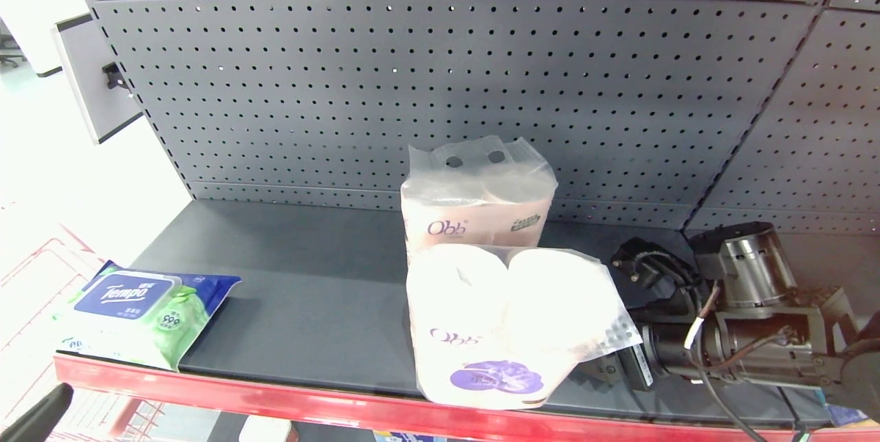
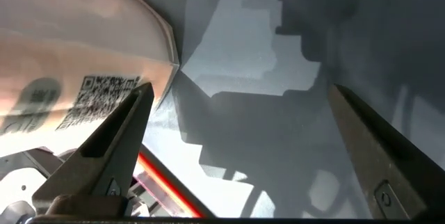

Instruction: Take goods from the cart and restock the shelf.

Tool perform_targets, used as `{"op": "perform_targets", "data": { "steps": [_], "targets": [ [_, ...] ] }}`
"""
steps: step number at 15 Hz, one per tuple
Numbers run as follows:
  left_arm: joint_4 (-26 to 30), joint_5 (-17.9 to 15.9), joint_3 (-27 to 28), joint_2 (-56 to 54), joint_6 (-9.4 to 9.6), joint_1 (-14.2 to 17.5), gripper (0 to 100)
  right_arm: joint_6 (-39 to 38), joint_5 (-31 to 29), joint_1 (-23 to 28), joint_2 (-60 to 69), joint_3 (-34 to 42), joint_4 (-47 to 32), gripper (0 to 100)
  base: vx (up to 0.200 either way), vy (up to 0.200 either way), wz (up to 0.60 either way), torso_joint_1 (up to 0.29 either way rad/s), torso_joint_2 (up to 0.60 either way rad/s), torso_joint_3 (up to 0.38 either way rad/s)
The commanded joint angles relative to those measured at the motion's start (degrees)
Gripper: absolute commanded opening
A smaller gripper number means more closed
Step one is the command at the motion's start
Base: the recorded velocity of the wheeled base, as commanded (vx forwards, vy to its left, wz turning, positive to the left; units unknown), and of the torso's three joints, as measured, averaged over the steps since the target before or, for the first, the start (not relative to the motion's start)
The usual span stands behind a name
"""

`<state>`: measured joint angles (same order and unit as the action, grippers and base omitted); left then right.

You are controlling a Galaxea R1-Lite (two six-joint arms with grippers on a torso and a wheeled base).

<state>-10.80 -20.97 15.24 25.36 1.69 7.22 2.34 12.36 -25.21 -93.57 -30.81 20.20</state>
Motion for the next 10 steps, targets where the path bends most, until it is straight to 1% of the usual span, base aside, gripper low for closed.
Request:
{"op": "perform_targets", "data": {
  "steps": [1, 4, 5, 6, 8, 9, 10],
  "targets": [
    [0.0, 0.0, -0.4, 0.1, -0.02, 0.0, 100, 0.1, -1.8, -0.2, 4.9, 2.2, 0.0, 100, 0.0, 0.0, 0.0, 0.0, 0.0, 0.0],
    [0.0, 0.1, -1.4, -0.3, -0.02, 0.1, 100, 0.4, -9.2, -0.4, 18.3, 7.3, -0.1, 100, 0.0, 0.0, 0.0, 0.0, 0.0, 0.0],
    [0.1, 0.1, -1.6, -0.7, -0.02, 0.1, 100, 0.3, -10.8, 0.0, 21.7, 8.0, -0.2, 100, 0.0, 0.0, 0.0, 0.0, 0.0, 0.0],
    [0.0, 0.0, -2.5, -1.6, -0.02, 0.1, 100, 0.4, -13.2, 1.1, 28.6, 8.8, -0.7, 100, 0.0, 0.0, 0.0, 0.0, 0.0, 0.0],
    [0.2, 0.0, -3.1, -3.8, -0.02, 0.0, 100, 0.9, -16.1, 1.6, 36.7, 10.1, -1.8, 100, 0.0, 0.0, 0.0, 0.0, 0.0, 0.0],
    [0.3, 0.0, -3.3, -5.7, -0.2, 0.1, 100, 1.4, -22.2, 1.6, 45.2, 9.1, -6.4, 100, 0.0, 0.0, 0.0, 0.0, 0.0, 0.0],
    [1.3, 0.2, -3.2, -7.3, -0.29, 0.1, 100, 1.4, -24.4, 1.6, 49.8, 8.7, -9.2, 100, 0.0, 0.0, 0.0, 0.0, 0.0, 0.0]
  ]
}}
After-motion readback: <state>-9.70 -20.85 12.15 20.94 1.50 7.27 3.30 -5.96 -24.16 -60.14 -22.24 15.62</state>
